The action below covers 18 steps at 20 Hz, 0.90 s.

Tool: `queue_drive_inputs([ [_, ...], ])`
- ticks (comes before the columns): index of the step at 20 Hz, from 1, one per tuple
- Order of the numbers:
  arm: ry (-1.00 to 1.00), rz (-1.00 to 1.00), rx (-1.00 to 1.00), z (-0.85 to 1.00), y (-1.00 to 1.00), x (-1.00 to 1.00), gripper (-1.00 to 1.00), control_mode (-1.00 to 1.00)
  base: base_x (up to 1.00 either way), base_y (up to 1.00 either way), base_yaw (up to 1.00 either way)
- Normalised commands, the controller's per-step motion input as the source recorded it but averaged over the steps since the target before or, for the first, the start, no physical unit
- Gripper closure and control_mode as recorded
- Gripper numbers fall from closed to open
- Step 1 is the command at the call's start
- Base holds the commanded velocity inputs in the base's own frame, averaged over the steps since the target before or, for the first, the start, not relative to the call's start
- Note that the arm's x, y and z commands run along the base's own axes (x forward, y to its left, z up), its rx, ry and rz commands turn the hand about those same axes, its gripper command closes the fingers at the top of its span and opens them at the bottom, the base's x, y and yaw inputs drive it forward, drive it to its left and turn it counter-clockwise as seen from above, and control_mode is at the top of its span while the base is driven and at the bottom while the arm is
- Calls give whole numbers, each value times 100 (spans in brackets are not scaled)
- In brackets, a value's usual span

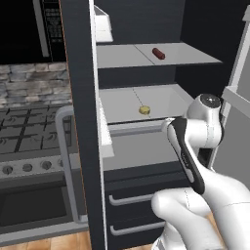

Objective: Retrieve the sausage and cheese from the fridge and place them on the cutting board on the counter.

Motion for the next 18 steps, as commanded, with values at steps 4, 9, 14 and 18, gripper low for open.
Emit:
queue_drive_inputs([
  [4,-9,17,-1,8,19,57,-100,-100,0,0,0],
  [9,-12,19,0,18,7,60,-100,-100,0,0,0],
  [14,-23,21,-4,25,18,43,-100,-100,0,0,0],
  [18,-6,3,-9,19,11,67,-100,-100,0,0,0],
])
